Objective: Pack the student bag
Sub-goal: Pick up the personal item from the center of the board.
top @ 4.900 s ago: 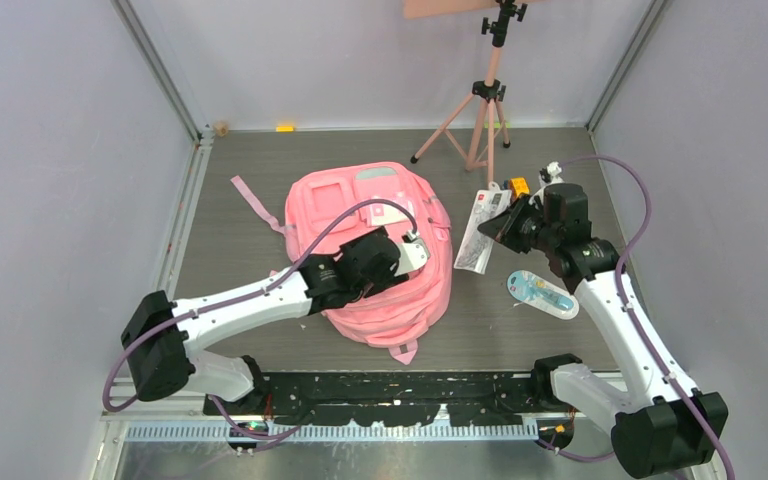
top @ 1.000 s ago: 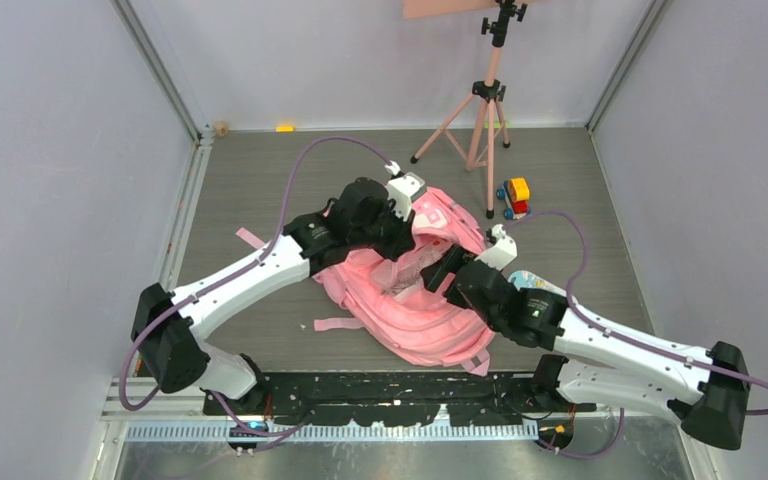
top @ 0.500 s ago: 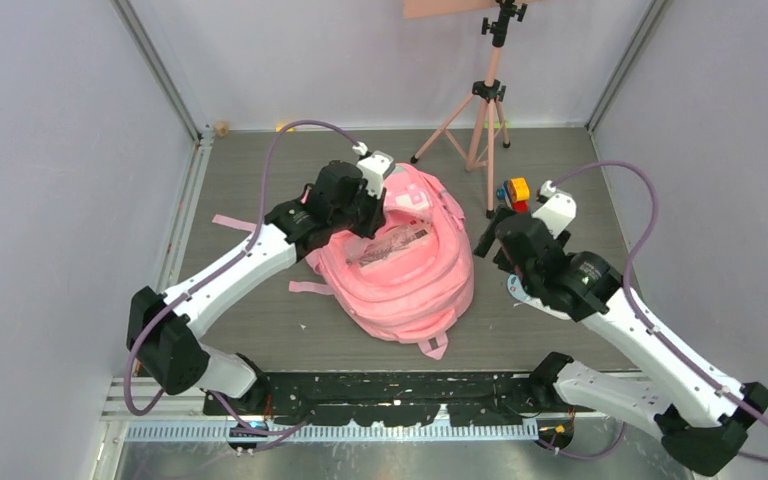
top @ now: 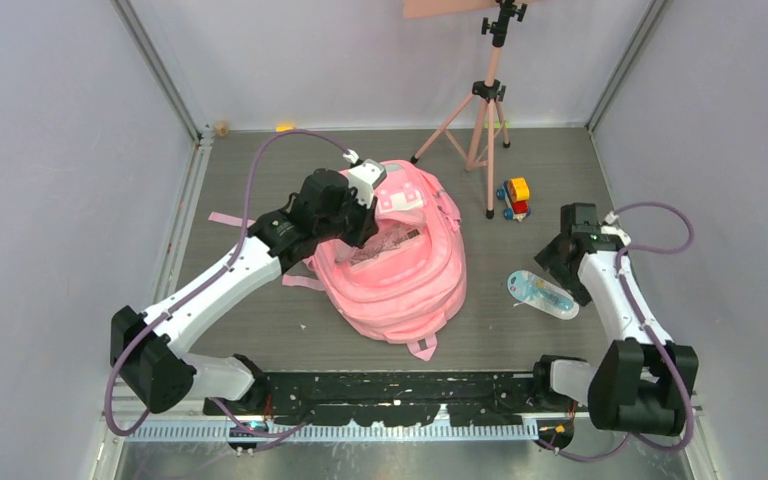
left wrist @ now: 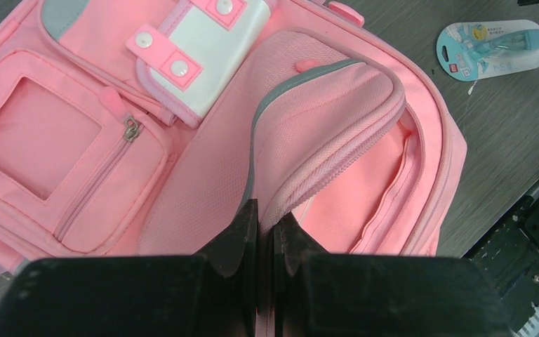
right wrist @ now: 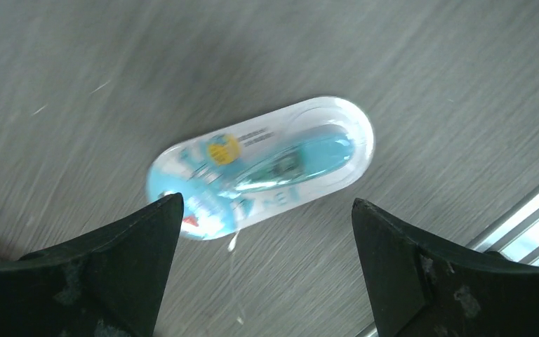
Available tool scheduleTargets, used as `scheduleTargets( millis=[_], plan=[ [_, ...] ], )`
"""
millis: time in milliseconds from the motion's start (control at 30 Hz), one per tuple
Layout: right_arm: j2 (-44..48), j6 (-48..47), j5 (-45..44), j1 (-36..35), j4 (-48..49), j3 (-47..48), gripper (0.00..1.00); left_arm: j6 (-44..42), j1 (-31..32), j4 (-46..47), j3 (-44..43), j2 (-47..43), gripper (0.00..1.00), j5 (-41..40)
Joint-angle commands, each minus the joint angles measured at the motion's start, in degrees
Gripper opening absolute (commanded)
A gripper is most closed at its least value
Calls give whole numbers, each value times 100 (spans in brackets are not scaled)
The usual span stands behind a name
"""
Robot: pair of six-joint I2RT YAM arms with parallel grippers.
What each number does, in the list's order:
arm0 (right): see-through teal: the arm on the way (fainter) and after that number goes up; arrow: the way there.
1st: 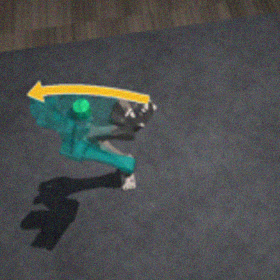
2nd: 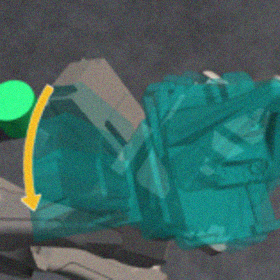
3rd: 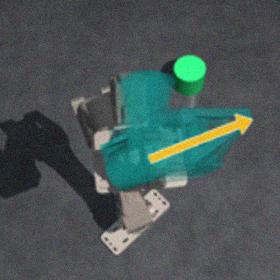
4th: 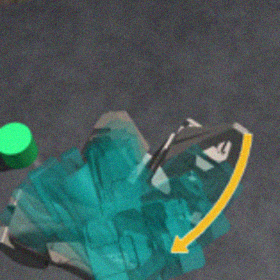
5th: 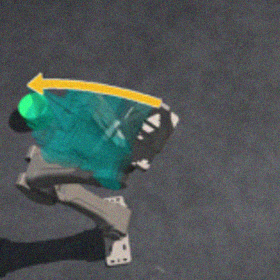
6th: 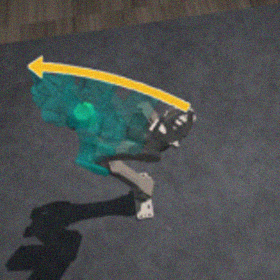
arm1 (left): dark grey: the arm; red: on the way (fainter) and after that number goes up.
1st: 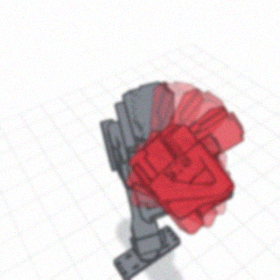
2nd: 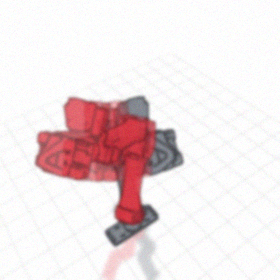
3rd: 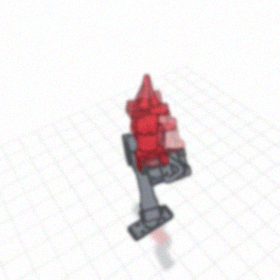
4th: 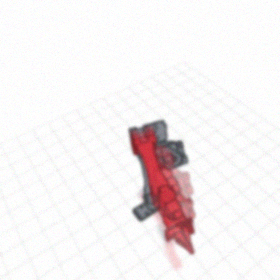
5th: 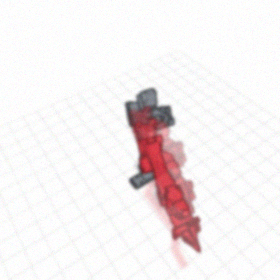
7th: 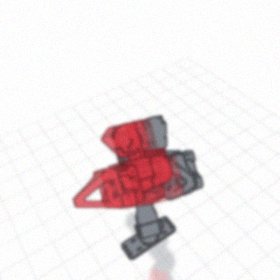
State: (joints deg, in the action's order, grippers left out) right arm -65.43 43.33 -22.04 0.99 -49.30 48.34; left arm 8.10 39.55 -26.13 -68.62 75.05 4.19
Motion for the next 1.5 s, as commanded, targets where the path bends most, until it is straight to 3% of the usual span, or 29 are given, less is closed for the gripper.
scheduleTargets(
  millis=[0,233,500,633,1000,1467],
  plan=[
    [-138,147,455,965,624,-369,97,6,-105,396,-89,-396,0,-46],
    [-63,641,328,1127,791,-995,95,-36,-101,364,-99,-442,0,-93],
    [-377,811,1484,1110,1628,-1399,62,-54,-105,354,-99,-434,0,-129],
    [-563,941,1662,923,1999,-1390,54,-54,-99,346,-108,-399,0,-136],
    [-2064,1040,1096,91,2439,-501,58,-58,-105,321,-117,-308,0,-144],
    [-2338,539,402,67,2055,-72,53,-89,-105,350,-90,-377,0,-129]
  ],
)
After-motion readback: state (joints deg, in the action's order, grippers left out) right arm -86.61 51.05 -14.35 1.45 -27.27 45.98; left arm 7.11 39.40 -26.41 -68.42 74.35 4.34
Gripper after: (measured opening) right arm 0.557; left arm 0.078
